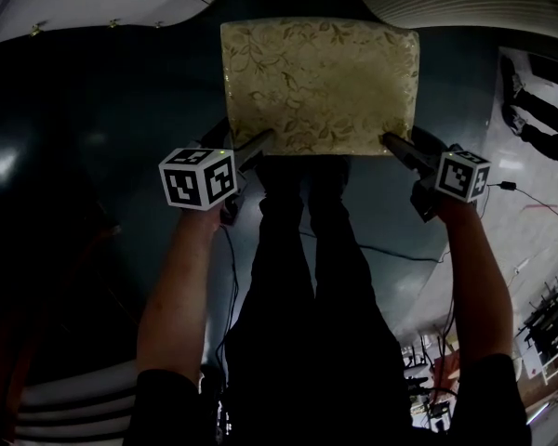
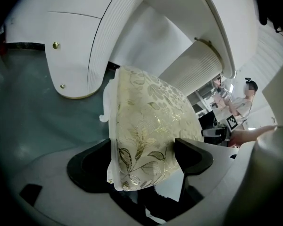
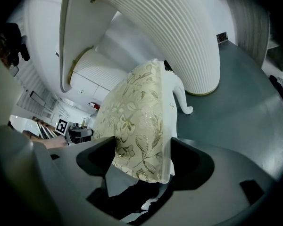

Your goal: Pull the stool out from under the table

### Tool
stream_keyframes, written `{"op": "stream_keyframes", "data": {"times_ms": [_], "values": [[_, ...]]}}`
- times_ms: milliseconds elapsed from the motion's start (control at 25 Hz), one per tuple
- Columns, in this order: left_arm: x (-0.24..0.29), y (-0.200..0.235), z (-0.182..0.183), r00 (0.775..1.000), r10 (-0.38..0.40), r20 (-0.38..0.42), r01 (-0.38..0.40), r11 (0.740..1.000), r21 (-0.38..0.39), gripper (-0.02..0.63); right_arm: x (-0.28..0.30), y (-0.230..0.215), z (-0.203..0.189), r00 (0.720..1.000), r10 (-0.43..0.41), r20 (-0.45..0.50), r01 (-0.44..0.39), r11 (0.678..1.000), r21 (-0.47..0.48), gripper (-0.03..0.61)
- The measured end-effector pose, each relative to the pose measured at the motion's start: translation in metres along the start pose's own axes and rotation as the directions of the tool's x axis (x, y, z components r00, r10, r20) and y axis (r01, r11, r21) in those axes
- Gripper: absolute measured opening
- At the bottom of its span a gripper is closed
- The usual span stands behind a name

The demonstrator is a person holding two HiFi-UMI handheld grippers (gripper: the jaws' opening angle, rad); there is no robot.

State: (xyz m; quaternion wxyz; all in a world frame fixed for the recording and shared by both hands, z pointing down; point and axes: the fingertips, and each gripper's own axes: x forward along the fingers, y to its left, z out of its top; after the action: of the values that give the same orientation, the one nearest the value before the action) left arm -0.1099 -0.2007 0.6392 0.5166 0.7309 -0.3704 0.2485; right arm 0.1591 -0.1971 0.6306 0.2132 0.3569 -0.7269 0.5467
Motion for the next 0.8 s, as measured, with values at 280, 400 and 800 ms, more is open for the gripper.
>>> {"op": "stream_keyframes", "data": {"times_ms": [280, 400, 800], "values": [[-0.003, -0.0034, -0.0011, 0.997, -0.003, -0.083, 0.001, 1.0, -0.018, 0.414, -0.0043, 0.0035, -0.001, 0.999, -0.005, -0.035, 0.006, 1.0, 0.023, 0.313], [-0.0025, -0.0011, -0.001, 0.995, -0.005, -0.104, 0.003, 1.0, -0.018, 0.414, -0.0028, 0.0052, -0.0056, 0.998, 0.002, -0.059, 0.001, 0.999, 0.05, 0.313], [-0.0043, 0.0043, 0.0026, 0.997, 0.014, -0.08, -0.013, 1.0, 0.014, 0.414, 0.0001, 0.0085, -0.0098, 0.998, -0.007, -0.067, 0.011, 0.998, 0.055, 0.311]]}}
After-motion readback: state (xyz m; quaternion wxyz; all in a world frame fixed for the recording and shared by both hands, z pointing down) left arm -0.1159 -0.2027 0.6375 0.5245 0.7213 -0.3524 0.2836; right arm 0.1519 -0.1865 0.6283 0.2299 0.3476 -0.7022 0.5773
